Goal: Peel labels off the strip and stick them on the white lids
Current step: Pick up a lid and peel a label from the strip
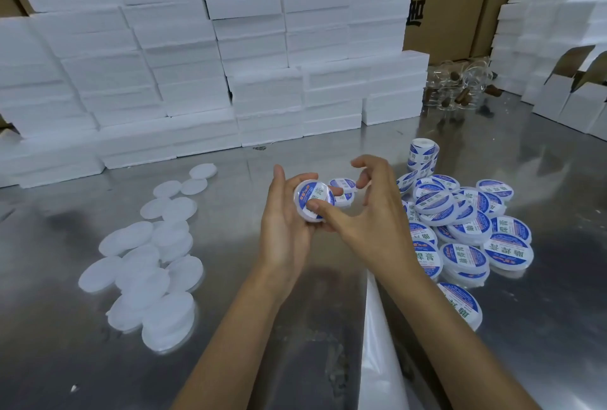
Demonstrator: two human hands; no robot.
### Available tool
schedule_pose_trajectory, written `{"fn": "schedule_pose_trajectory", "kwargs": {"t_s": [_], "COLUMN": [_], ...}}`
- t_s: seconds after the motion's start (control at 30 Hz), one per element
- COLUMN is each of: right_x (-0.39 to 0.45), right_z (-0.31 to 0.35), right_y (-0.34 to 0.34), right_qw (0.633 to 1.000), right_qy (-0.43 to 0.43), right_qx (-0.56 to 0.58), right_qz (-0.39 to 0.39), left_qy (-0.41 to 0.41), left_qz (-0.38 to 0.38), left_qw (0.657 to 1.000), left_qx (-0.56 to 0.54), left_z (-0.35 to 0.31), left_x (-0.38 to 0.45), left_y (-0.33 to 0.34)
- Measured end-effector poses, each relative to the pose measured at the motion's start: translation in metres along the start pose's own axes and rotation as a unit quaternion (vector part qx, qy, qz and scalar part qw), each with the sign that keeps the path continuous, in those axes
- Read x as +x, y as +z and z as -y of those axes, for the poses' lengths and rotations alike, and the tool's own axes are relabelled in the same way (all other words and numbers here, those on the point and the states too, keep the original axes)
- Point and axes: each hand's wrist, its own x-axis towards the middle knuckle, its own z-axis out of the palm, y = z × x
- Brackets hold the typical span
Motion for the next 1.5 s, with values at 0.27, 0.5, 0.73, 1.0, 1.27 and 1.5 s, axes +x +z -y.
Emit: {"fn": "schedule_pose_trajectory", "kwargs": {"t_s": [0.27, 0.5, 0.73, 1.0, 1.27, 1.5], "right_x": [-0.007, -0.003, -0.009, -0.008, -0.009, -0.014], "right_z": [0.002, -0.007, -0.003, -0.004, -0.01, -0.008], "right_y": [0.002, 0.002, 0.004, 0.002, 0.001, 0.003], "right_qw": [0.991, 0.993, 0.98, 0.989, 0.997, 0.994], "right_qy": [-0.063, -0.075, -0.029, -0.026, 0.007, -0.033], "right_qx": [-0.112, -0.073, -0.193, -0.146, -0.077, -0.084], "right_qz": [0.044, 0.051, 0.024, -0.017, 0.012, 0.061], "left_qy": [-0.029, -0.022, -0.019, -0.007, 0.082, 0.148], "left_qz": [0.009, 0.043, 0.058, 0.12, 0.068, -0.084], "left_qw": [0.997, 0.998, 0.997, 0.991, 0.961, 0.957], "left_qx": [-0.07, -0.033, 0.051, 0.053, 0.255, 0.234], "left_z": [0.0, -0.001, 0.004, 0.0, 0.003, 0.007], "left_x": [-0.002, -0.005, -0.005, -0.006, -0.003, -0.002], "left_y": [0.002, 0.003, 0.003, 0.002, -0.004, -0.011]}}
